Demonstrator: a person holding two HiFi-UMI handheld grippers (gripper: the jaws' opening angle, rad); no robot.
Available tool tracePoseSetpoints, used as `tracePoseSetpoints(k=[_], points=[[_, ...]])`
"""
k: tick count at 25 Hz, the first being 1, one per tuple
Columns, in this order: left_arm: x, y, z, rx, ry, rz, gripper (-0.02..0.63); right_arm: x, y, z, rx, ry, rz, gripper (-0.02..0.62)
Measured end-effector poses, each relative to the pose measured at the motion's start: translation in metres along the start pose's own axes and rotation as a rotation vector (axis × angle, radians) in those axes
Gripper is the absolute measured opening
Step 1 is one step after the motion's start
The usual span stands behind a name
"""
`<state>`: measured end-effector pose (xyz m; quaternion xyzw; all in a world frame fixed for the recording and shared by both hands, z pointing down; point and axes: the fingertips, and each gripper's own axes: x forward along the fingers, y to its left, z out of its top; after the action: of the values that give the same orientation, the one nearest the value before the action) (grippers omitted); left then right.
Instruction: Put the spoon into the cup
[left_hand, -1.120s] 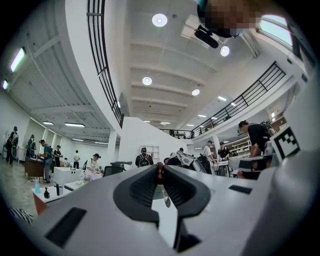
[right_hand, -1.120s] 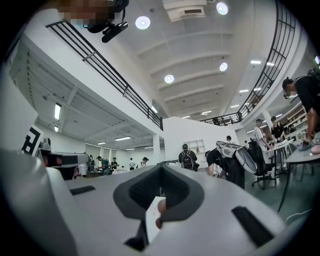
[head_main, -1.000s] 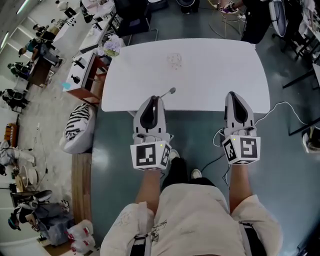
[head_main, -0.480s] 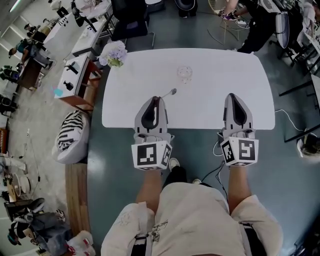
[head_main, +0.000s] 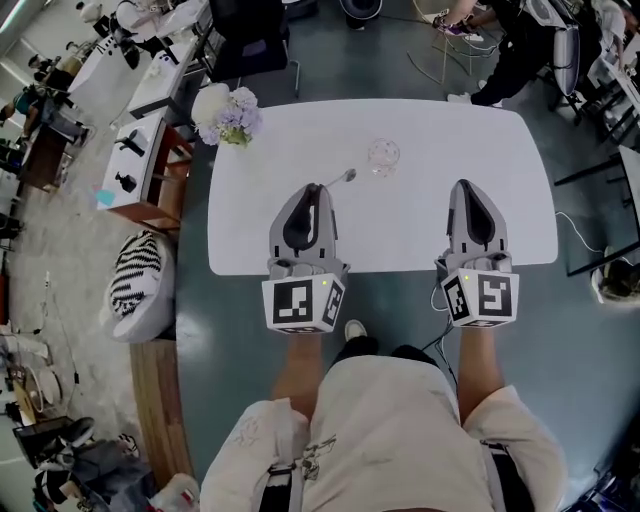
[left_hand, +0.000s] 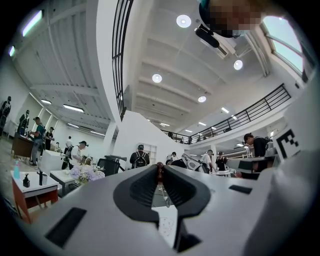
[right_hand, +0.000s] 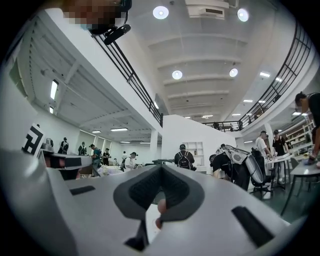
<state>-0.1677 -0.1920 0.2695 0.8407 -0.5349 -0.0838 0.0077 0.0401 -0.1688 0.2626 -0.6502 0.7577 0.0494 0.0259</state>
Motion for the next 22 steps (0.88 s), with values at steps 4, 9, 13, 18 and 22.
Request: tracePoseSetpoints(k=[4,9,13,18,22], points=[[0.012,0.01,0.0,-0.012,-0.002,-0.026,0.037,0.01,0.004,-0.002,-0.016,0.007,-0.015,-0.008],[0.028,0.011,-0.006,-0.013,0.011,-0.051,0.037,0.024,0.0,-0.007,-0.018,0.009,-0.026,-0.008],[0.046,0.008,-0.022,-0.005,0.033,-0.057,0.037,0.038,-0.009,-0.025,-0.005,0.024,-0.024,-0.008],[0.081,0.002,-0.042,-0.022,0.071,-0.06,0.037,0.068,-0.033,-0.045,0.025,0.047,-0.009,-0.008],[0.115,0.008,-0.061,-0.045,0.118,-0.05,0.037,0.103,-0.052,-0.066,0.06,0.09,-0.003,-0.008]])
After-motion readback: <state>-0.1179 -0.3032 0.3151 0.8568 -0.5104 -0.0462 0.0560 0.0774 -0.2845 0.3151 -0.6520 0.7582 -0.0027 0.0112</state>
